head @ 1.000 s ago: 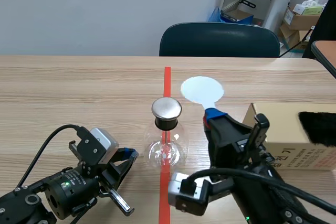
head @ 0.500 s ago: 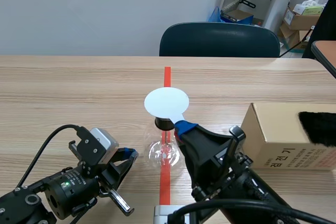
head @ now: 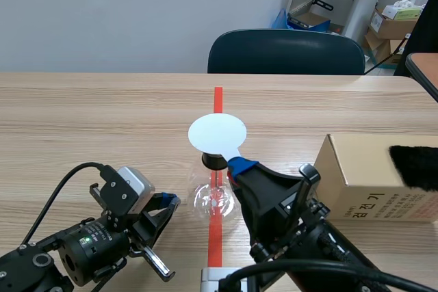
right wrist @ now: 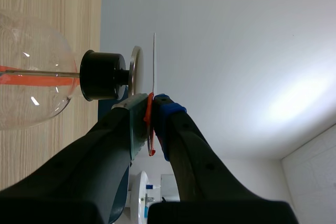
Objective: Do the electroscope experiment
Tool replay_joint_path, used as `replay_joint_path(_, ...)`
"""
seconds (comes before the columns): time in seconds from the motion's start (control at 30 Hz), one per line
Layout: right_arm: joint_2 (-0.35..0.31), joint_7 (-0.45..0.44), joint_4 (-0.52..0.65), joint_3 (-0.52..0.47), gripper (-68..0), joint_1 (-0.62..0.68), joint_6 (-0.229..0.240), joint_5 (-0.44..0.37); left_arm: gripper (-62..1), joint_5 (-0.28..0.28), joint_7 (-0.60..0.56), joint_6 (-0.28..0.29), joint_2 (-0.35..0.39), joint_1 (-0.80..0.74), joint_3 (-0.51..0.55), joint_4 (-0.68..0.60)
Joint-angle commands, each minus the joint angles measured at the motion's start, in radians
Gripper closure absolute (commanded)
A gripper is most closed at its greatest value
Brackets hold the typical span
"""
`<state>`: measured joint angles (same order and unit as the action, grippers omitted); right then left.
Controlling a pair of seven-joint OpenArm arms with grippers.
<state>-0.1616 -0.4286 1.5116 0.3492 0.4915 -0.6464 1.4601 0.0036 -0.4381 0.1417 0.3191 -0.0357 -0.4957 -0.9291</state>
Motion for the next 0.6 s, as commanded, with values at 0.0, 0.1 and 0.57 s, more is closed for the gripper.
replay_joint_path(0.0,-0.013,0.032,0.013,-0.003,-1.7,-0.007,-0.010,0.001,-4.4,-0.006,-0.017,0.002,-0.006,0.003,0.004,-0.019)
replay_joint_path(0.1,-0.013,0.103,0.013,-0.003,-1.8,-0.007,-0.010,0.001,-4.4,-0.006,-0.017,0.002,-0.006,0.003,0.004,-0.019)
replay_joint_path(0.57,-0.013,0.490,0.013,-0.003,-1.7,-0.007,-0.010,0.001,-4.4,-0.006,-0.016,0.002,-0.005,0.003,0.004,-0.019)
